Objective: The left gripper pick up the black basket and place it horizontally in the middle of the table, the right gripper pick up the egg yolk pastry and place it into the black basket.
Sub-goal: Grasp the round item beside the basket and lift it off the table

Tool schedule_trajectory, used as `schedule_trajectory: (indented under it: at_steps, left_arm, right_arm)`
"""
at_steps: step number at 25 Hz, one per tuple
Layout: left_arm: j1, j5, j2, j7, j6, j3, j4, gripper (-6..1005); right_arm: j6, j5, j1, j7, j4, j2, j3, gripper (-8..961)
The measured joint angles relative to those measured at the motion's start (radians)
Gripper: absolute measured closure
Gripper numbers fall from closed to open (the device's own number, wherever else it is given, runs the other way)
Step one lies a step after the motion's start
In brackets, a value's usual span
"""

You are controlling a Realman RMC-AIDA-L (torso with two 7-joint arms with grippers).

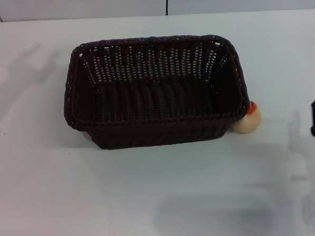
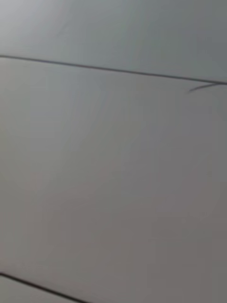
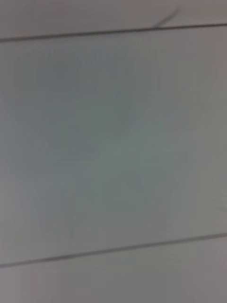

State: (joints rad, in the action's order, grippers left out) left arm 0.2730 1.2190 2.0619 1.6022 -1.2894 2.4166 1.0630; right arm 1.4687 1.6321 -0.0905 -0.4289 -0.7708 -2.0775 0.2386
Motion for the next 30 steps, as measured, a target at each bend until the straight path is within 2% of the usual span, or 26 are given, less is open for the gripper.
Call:
schedule_trajectory:
  at_steps: [6,30]
  left_arm:
    - [-0.006,-0.001,-0.002,0.018,-0.001,0.006,-0.048,408]
    - [-0.017,-0.005,-0.003,0.019,-0.045,0.027,-0.049,408]
  right_arm:
    - [-0.068,0.005,-0.022,0.007,0.0,-0.001,-0.019,480]
    - [-0.258,0.009,-0.111,0.014,0.017,0.001,-0.04,481]
